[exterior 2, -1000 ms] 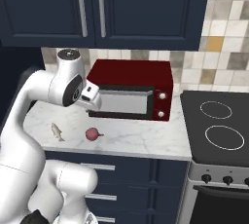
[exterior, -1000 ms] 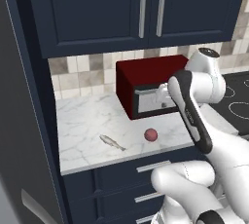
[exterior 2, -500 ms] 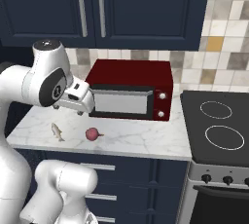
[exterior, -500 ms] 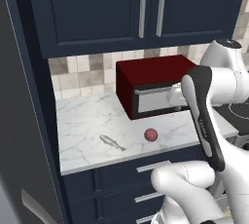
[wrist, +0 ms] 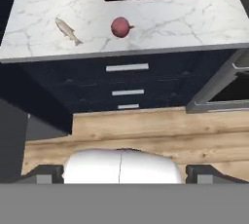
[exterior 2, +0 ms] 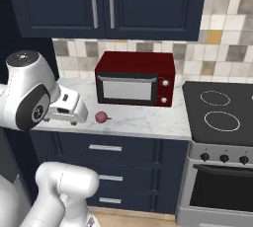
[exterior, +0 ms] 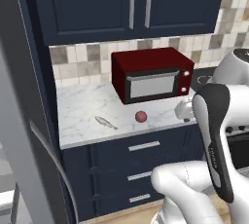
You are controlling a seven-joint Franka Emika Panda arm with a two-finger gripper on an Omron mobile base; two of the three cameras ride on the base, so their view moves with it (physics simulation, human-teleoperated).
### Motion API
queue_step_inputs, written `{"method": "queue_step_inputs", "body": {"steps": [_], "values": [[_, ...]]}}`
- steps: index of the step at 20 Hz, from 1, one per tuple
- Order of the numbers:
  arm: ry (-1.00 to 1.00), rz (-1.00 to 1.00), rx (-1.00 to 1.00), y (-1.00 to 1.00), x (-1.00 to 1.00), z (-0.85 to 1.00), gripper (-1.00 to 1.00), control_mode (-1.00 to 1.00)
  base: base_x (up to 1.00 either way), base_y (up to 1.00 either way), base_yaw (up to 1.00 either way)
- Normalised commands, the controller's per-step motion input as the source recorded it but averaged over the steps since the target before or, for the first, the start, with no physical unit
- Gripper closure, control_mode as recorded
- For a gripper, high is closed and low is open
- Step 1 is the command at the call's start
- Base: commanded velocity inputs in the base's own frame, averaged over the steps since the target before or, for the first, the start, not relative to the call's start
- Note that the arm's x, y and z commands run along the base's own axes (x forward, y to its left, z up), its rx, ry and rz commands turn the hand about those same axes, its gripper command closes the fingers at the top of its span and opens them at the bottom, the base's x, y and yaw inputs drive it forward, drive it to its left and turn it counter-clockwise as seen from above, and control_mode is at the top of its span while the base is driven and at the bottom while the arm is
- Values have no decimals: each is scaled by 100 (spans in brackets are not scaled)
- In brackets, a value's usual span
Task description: Open the fridge, remove the kiwi, onion, and fish, and place them on any counter.
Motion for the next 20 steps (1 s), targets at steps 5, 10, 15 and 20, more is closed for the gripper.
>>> {"method": "queue_step_inputs", "body": {"steps": [5, 10, 15, 20], "values": [[0, 0, 0, 0, 0, 0, -100, 100, -100, -24, 2], [0, 0, 0, 0, 0, 0, -100, 100, -100, -4, 0], [0, 0, 0, 0, 0, 0, -100, 100, -100, 31, 6], [0, 0, 0, 0, 0, 0, -100, 100, -72, 98, 10]]}}
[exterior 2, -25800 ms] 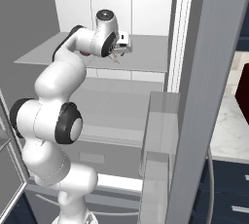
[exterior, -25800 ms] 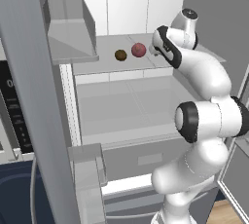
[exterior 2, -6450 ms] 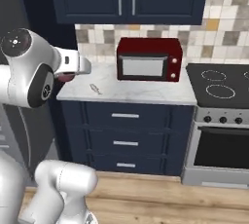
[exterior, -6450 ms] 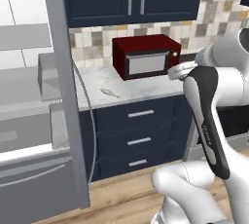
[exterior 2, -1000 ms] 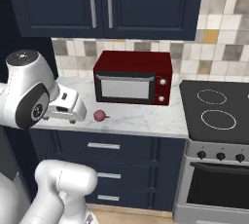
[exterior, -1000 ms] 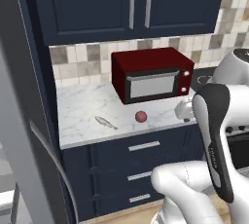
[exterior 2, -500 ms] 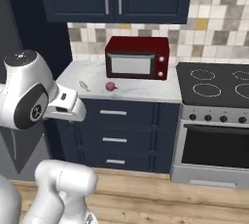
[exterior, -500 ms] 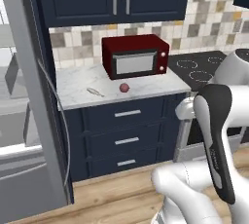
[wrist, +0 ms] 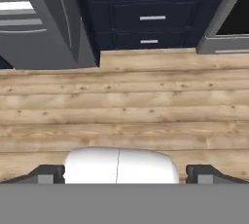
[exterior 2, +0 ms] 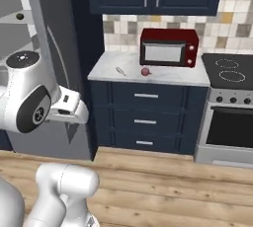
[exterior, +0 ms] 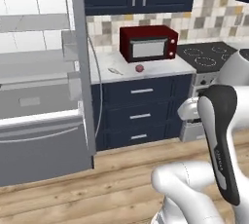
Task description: Open the fridge, remove the kiwi, onion, and fish, and place them on any counter.
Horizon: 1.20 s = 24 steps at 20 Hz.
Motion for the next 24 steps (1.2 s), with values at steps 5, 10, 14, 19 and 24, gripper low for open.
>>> {"method": "queue_step_inputs", "body": {"steps": [5, 10, 14, 19, 24], "values": [[0, 0, 0, 0, 0, 0, -100, 100, -9, 100, 9], [0, 0, 0, 0, 0, 0, -100, 100, 50, 100, 4], [0, 0, 0, 0, 0, 0, -100, 100, 83, 100, 3], [0, 0, 0, 0, 0, 0, -100, 100, 100, 94, 0], [0, 0, 0, 0, 0, 0, -100, 100, 100, 22, 0]]}}
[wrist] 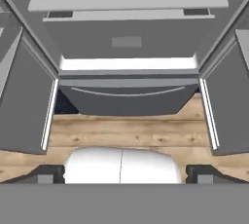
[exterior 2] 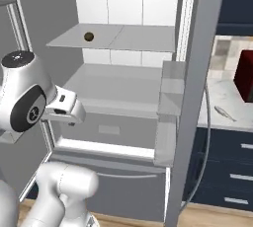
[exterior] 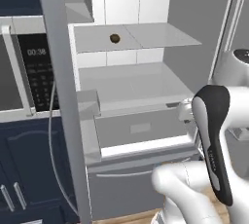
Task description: Open the fridge, remove the kiwi, onion, and fish, and place them on any counter.
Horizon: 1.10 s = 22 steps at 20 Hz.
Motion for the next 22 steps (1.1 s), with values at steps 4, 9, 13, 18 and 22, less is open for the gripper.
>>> {"method": "queue_step_inputs", "body": {"steps": [4, 9, 13, 18, 22], "values": [[0, 0, 0, 0, 0, 0, -100, 100, 100, -9, 0], [0, 0, 0, 0, 0, 0, -100, 100, 98, -2, 0], [-9, 0, 0, 7, 12, 10, -100, -100, 17, 2, 0], [-20, 0, 0, 16, 22, 57, -100, -100, 0, 0, 0], [-14, 2, 0, 44, 64, 40, -100, -100, 0, 0, 0]]}}
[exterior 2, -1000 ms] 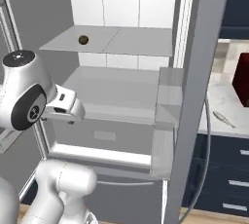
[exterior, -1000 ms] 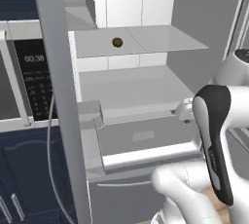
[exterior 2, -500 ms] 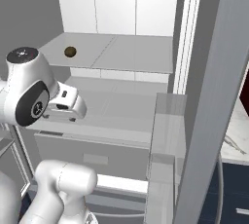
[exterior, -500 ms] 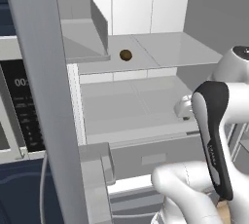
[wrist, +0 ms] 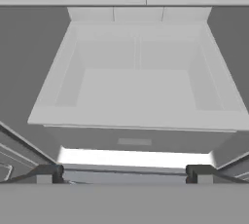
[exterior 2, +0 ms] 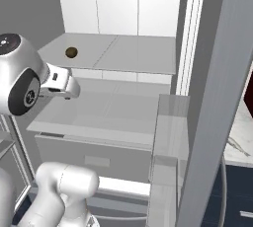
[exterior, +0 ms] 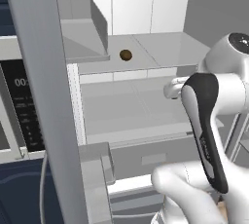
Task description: Open the fridge, remove the kiwi, onion, and fish, and place them on any counter.
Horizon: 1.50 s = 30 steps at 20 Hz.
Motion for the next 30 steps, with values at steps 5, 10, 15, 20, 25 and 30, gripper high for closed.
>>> {"method": "queue_step_inputs", "body": {"steps": [5, 10, 15, 20, 25, 30], "values": [[-7, 1, 1, 49, 62, 49, -100, -100, 0, 0, 0], [-3, 2, 3, 27, 59, 34, -100, -100, 0, 0, 0], [0, 4, 0, 12, 66, 0, -100, -100, 0, 0, 0], [0, 1, 0, 22, 69, 0, -100, -100, 0, 0, 0], [1, 0, 0, 26, 71, 0, -100, -100, 0, 0, 0], [6, 0, 0, 7, 74, -5, -100, -100, 0, 0, 0]]}}
